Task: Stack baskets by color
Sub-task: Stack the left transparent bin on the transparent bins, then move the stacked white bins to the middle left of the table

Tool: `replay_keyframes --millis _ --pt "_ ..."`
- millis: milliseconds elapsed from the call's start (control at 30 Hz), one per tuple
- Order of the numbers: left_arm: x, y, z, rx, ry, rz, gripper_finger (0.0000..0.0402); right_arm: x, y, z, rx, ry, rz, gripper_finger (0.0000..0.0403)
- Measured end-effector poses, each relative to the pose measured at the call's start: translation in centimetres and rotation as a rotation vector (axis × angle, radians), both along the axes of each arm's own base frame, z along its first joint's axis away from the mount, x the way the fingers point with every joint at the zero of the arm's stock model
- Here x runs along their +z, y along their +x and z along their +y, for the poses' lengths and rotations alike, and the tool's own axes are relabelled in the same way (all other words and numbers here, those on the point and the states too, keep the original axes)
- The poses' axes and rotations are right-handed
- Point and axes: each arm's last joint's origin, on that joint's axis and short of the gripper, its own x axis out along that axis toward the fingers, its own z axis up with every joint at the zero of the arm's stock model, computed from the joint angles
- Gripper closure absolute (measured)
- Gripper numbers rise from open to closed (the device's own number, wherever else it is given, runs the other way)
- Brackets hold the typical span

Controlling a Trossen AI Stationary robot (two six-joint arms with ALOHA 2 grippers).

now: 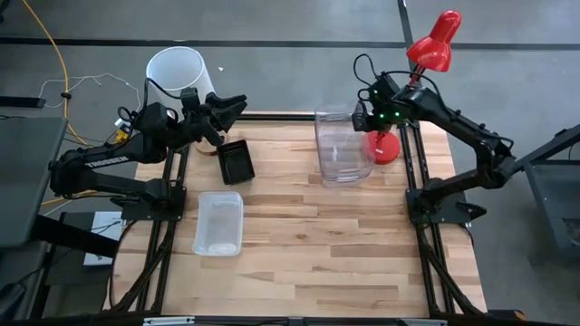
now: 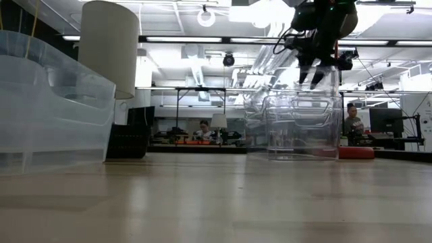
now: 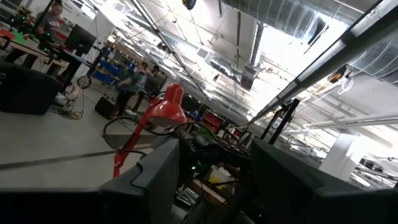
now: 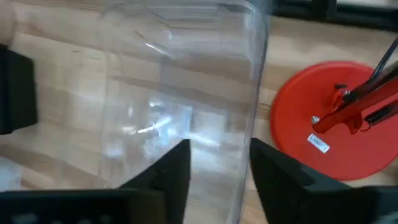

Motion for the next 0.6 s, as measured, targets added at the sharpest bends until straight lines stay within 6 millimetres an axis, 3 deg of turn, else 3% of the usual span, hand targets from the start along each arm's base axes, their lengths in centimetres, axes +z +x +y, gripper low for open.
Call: replay_keyframes --millis 167,433,600 --pt "0.0 0.0 0.0 0.001 0.002 0.001 0.0213 2.2 -1.6 1.5 0.039 -0.087 -0.059 0.0205" --pt "-0.1 0.0 0.0 0.003 0.004 0.017 0.0213 5.3 -3.5 6.4 0.238 -0.24 -0.145 0.0194" --pt "-0.6 0.2 0.1 0.004 -0.013 0.062 0.0213 3.3 -4.0 9.6 0.322 -0.243 -0.233 0.0194"
